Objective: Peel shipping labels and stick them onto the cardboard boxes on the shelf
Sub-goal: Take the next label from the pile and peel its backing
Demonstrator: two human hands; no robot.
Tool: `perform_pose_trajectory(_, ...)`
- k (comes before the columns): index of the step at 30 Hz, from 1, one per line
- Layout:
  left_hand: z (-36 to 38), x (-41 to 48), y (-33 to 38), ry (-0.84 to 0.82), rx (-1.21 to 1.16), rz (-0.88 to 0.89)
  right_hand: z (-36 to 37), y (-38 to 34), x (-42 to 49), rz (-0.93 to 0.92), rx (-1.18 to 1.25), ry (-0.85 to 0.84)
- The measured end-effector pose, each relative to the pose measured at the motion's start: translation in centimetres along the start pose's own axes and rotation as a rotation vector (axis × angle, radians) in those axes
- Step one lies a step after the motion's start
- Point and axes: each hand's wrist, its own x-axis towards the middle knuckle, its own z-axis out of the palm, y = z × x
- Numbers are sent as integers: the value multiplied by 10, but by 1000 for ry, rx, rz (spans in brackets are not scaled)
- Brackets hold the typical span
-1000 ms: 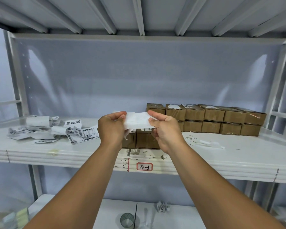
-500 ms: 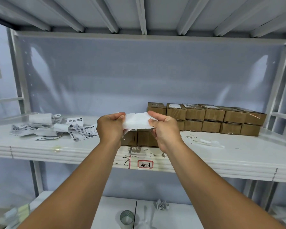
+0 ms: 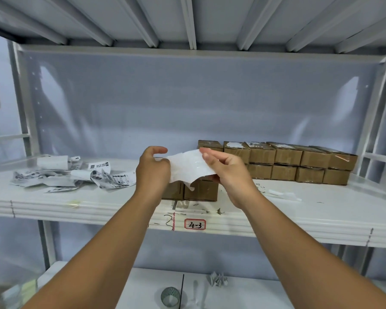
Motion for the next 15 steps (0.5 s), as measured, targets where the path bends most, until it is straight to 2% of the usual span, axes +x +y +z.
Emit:
perform_pose_trajectory(3,1,0,16,-65,-225,-197,1,-5,-3,-85,-121,-65)
perform_pose_trajectory(6,2,3,19,-158,-208,-218,0,-6,-3,-140,-231,-48)
perform_pose_trajectory(10,6,3,15,-232,-179,-234,-2,-7,-3,-163,-216,-66)
perform_pose_trajectory(12,8,2,14,-236,-184,-236,-3,-8,-2,-171,-160,-73)
perform_pose_trajectory(15,10,1,13,-275,-348,-293,-4,-8,-3,-123,89,-98)
